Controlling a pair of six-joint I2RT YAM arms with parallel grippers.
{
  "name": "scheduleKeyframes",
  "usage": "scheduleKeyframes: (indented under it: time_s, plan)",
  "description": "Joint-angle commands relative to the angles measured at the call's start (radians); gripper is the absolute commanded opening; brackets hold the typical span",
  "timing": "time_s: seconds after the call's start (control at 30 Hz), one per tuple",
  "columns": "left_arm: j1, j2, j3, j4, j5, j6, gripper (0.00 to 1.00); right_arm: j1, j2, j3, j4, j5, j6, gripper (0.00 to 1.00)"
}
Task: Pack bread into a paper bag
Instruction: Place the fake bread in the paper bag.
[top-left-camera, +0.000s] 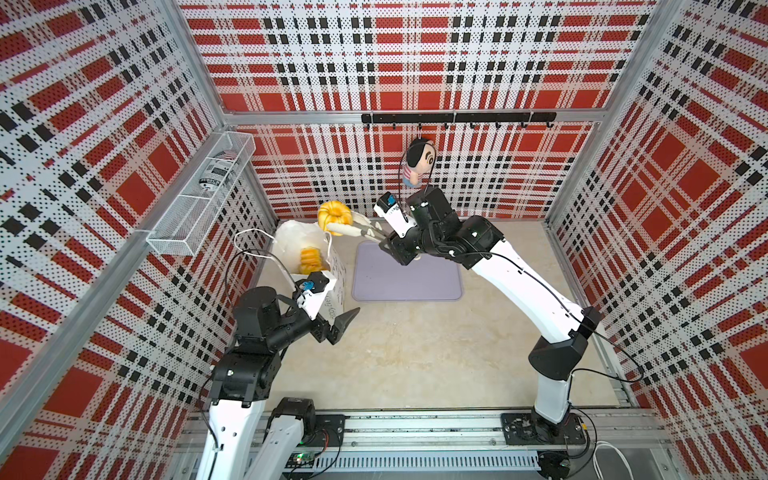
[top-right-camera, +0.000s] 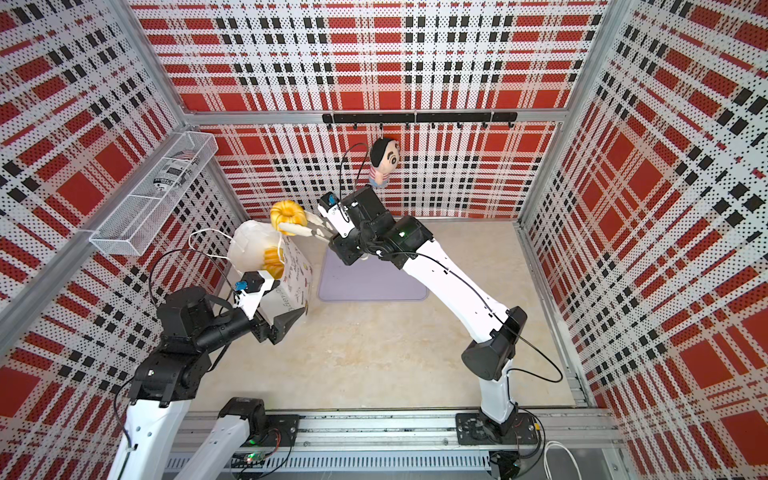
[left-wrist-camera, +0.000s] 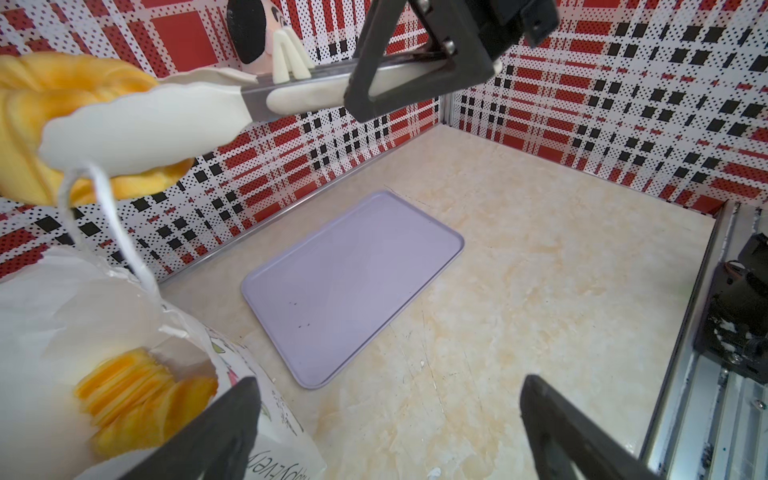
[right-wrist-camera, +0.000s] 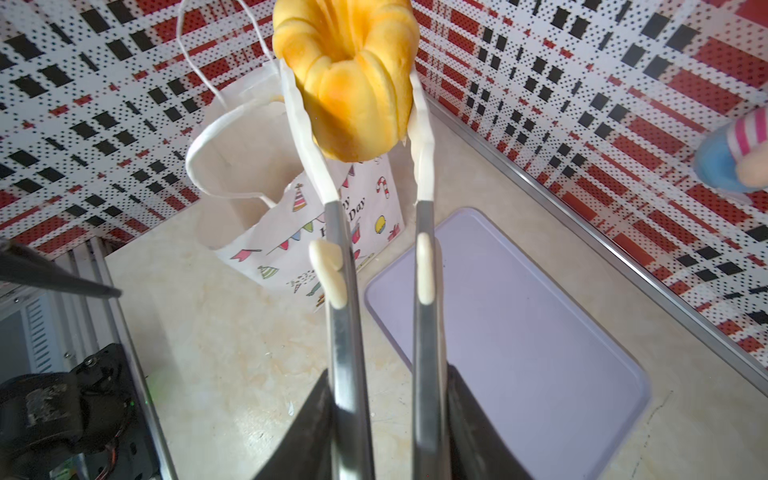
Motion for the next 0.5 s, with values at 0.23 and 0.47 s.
scheduleKeyframes:
  time_s: [0.23,0.47]
  plan:
    - [-0.014,-0.001,0.023,-0.005,0.004,0.010,0.98,0.066,-0.030,0.037,-0.008,0.003,-0.015,0.40]
    - [-0.016,-0.005,0.026,-0.005,0.000,0.007,0.98,0.070,-0.024,0.085,-0.013,-0.018,-0.019,0.40]
